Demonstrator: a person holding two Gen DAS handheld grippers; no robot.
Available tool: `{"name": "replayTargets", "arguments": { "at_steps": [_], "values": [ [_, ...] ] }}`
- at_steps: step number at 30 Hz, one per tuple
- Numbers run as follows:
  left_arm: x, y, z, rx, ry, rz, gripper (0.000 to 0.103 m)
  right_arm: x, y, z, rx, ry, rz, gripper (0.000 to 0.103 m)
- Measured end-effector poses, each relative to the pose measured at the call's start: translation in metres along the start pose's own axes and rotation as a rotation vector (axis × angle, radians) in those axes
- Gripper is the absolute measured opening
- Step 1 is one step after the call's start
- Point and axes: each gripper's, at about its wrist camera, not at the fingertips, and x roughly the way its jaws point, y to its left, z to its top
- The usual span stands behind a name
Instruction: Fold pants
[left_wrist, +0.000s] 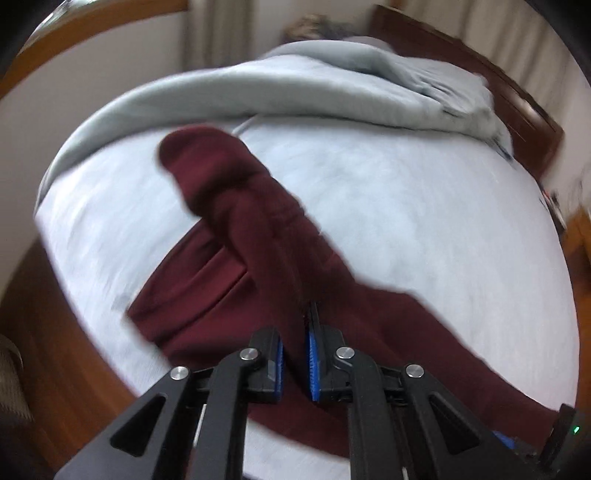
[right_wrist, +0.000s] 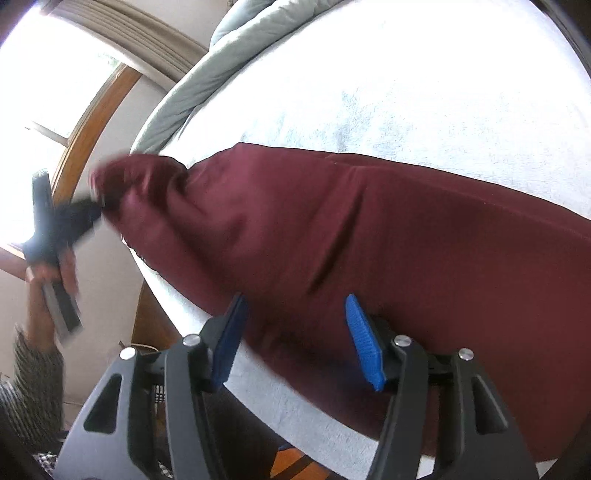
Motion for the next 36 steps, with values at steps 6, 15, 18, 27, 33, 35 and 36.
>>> {"name": "replayTargets", "arguments": {
  "at_steps": [6,15,18,27,33,35,36],
  "values": [
    [0.046,0.056,-0.034,-0.195,0.057,-0.153,0.011,-0.002,0.005,-0.007,0.005,0.001,-0.01,0.063],
    [0.081,0.068,-0.015,-0.41,0.06,-0.348,0.057,-0.011,0.01,-0.021,0.03,0.008,-0.058,0.066],
    [0.087,0.071,-0.007,-0.41,0.081,-0.276,0.025,-0.014,0.014,-0.023,0.022,0.009,-0.065,0.066],
    [0.052,0.076,-0.041,-0.259,-0.013,-0.051,0.012,-0.02,0.014,-0.028,0.03,-0.002,-0.09,0.066],
    [0.059,0.058,-0.038,-0.156,-0.022,-0.026,0.036,-0.029,0.0,-0.03,0.07,-0.016,-0.105,0.069],
    [0.058,0.049,-0.029,-0.14,0.011,-0.048,0.05,-0.041,-0.007,-0.033,0.085,-0.039,-0.109,0.069],
    [0.054,0.045,-0.028,-0.134,0.011,-0.039,0.055,-0.046,-0.012,-0.035,0.092,-0.048,-0.113,0.069]
  ]
}}
